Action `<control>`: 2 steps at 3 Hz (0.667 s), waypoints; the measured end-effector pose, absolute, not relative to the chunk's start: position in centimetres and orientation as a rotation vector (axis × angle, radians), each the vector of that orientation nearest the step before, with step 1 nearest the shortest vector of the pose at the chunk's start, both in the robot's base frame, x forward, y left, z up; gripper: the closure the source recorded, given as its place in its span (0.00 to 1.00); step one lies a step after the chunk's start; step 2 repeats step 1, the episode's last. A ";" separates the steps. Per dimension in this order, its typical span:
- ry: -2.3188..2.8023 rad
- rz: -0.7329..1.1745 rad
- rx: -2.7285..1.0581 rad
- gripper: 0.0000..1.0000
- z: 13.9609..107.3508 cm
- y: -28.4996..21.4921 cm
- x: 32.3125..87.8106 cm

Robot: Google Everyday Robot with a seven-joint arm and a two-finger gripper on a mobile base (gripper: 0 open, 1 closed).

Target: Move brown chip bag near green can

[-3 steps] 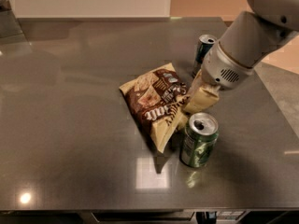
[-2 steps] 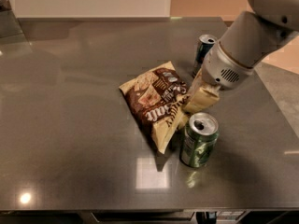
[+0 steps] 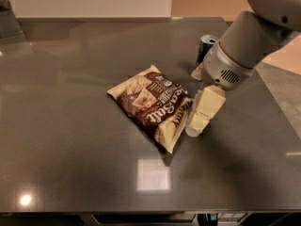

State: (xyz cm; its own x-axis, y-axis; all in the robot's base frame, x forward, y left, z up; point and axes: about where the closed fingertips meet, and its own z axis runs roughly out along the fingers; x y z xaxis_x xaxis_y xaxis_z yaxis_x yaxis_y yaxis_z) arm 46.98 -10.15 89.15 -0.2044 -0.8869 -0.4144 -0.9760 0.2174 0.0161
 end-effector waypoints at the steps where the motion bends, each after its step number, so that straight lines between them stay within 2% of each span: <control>1: 2.181 0.396 -1.742 0.00 89.1 -10.2 47.0; 2: 2.181 0.396 -1.742 0.00 89.1 -10.2 47.0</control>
Offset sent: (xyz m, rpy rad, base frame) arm 0.0000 0.0000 0.0000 0.0000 0.0000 0.0000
